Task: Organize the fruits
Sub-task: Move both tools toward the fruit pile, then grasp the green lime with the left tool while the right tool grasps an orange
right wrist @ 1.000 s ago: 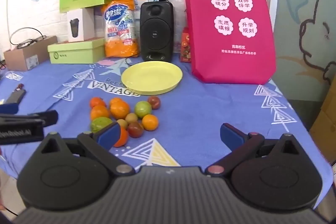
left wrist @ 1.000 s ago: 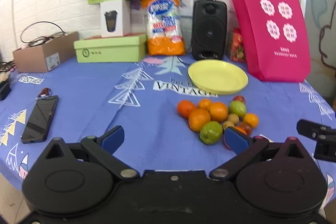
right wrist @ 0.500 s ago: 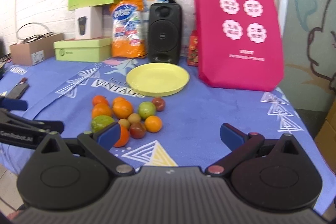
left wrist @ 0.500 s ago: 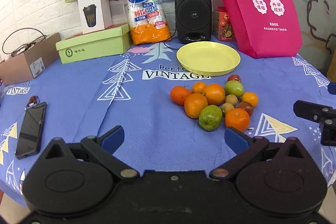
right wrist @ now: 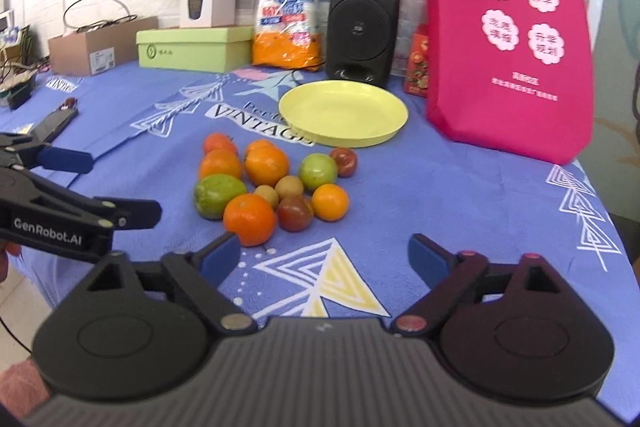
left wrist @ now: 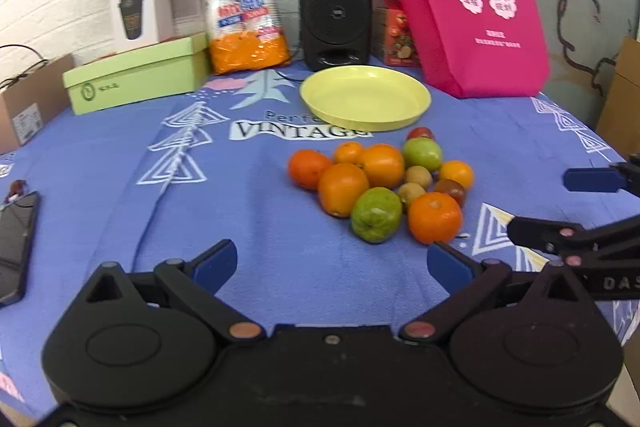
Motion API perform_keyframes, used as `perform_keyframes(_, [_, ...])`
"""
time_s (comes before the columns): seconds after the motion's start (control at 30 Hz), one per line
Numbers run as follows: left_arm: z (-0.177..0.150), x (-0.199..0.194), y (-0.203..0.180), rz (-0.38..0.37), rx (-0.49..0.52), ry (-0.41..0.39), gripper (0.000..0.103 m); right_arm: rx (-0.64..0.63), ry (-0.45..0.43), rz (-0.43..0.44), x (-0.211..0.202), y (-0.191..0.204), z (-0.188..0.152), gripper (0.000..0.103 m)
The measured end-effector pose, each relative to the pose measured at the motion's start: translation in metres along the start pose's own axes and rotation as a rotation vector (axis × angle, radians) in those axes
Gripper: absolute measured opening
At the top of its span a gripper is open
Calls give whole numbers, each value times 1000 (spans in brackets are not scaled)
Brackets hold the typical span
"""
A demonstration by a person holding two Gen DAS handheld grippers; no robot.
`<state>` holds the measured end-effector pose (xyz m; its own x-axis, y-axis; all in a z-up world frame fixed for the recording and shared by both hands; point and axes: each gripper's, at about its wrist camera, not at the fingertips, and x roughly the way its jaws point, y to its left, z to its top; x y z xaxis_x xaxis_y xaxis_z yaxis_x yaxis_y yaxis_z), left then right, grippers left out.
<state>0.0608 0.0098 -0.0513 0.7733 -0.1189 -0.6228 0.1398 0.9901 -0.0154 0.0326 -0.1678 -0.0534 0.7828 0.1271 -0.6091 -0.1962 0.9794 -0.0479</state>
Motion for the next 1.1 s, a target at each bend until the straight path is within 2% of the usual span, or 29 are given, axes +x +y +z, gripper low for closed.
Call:
perform_keyframes(0.1, [0,14,-2,-37,1,14,79,0,13,2,9,-7,-1,80])
perform_keyframes(0.17, [0,26,-3,-44,-5,25,78,3,19,2,14,-10,-2,79])
perform_keyframes(0.33, [3,58,-3,-50,0,52,57,15,40,-11,29,-21,-4,79])
perform_keyframes(0.47, [6,74,-6,-96,-7,45,56,-9,55,-13,41,-24,-4,80])
perform_keyframes(0.8, [16,99,-9,-130,-59,33,57,-72,77,17,72,-22,4,80])
perform_keyframes(0.97, [17,104,-3,-137,-62,14,43,-88,80,45,86,-20,12,79])
perform_keyframes(1.0, [17,103,-2,-145,-61,14,36,-97,80,50,87,-20,13,79])
perform_keyframes(1.1, [16,100,3,-163,-77,12,36,-110,80,66,86,-18,14,76])
